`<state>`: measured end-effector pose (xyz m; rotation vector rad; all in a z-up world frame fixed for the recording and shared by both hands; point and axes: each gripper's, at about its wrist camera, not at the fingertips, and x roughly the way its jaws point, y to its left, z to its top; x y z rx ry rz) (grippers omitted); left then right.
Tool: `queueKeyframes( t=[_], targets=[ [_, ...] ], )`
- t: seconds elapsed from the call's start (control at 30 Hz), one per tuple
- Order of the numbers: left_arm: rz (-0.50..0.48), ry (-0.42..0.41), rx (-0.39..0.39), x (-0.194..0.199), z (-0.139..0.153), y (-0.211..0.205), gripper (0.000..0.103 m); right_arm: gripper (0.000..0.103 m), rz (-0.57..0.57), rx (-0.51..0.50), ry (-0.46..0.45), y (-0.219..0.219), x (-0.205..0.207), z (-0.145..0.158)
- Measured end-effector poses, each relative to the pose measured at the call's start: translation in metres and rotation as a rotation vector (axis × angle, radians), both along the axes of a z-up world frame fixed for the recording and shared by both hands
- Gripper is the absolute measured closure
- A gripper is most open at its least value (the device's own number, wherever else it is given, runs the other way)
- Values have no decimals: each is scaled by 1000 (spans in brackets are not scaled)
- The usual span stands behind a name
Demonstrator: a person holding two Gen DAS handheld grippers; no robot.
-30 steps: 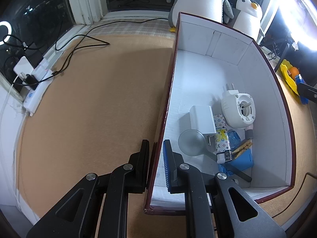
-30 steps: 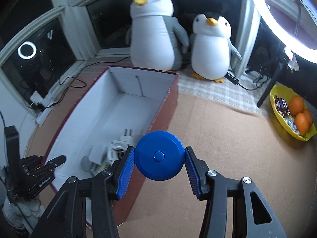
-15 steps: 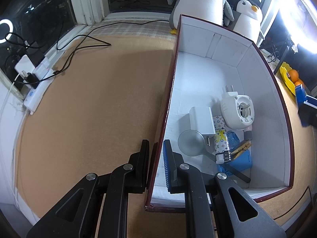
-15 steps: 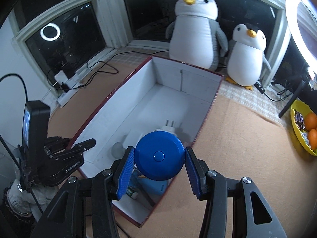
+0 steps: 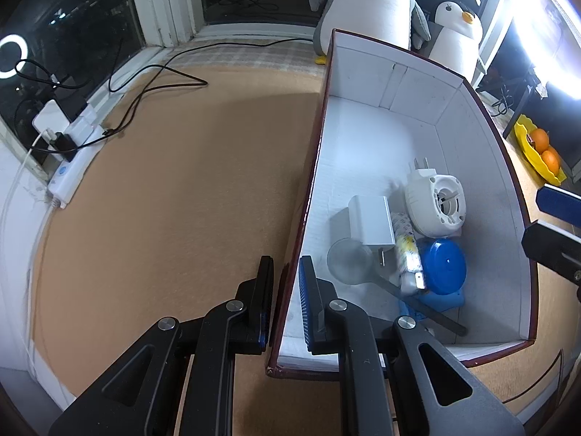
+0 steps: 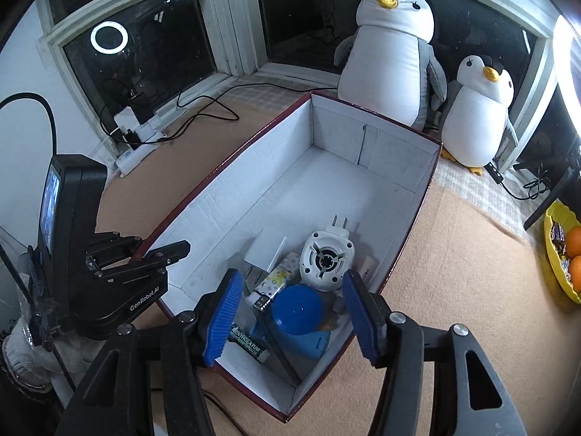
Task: Organize rigid objects
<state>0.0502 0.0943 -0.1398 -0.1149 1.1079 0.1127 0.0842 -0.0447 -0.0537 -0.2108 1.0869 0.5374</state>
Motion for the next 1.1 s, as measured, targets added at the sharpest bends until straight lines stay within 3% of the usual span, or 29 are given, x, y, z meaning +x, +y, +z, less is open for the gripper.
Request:
queueKeyframes(
  t=[0.23, 0.73, 1.1],
  targets=[
    [20, -23, 22, -6, 10, 2, 90, 49, 3, 10, -12, -3, -4, 6],
    [52, -98, 58, -33, 47, -2, 76, 44, -45, 66, -68, -38, -19, 40],
    [18, -204, 46, -56, 96, -26, 44, 40, -120, 92, -91, -77, -31, 56]
  ],
)
